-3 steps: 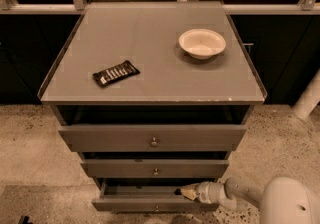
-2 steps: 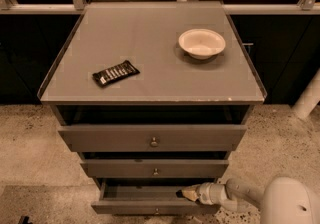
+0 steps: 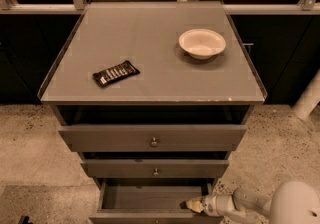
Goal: Open bottom drawer
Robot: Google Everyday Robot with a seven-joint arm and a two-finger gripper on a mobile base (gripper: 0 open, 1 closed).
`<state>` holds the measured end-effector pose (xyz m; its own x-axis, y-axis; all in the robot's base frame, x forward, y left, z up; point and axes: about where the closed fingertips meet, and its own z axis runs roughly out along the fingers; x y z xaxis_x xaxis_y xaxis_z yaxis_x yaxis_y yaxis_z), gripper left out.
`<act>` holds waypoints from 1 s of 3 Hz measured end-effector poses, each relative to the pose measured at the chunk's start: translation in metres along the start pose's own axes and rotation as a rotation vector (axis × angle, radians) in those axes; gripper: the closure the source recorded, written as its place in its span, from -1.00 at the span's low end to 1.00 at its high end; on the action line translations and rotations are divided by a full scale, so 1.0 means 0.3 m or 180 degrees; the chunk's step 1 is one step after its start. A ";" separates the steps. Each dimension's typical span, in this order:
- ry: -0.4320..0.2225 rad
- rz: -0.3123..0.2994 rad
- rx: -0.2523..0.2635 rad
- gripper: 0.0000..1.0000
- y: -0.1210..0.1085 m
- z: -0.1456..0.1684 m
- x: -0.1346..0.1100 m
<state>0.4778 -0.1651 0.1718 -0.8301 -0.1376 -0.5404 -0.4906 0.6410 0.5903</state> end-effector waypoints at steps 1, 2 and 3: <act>0.0017 0.0137 0.0016 1.00 0.008 -0.032 0.045; 0.0026 0.0224 0.0028 1.00 0.010 -0.053 0.072; 0.0027 0.0251 0.0032 1.00 0.009 -0.059 0.080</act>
Offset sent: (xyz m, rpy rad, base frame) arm -0.0329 -0.0248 0.0004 0.0051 0.0797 -0.0675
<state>0.4518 -0.1800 0.1710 -0.8682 -0.0927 -0.4874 -0.4209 0.6577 0.6247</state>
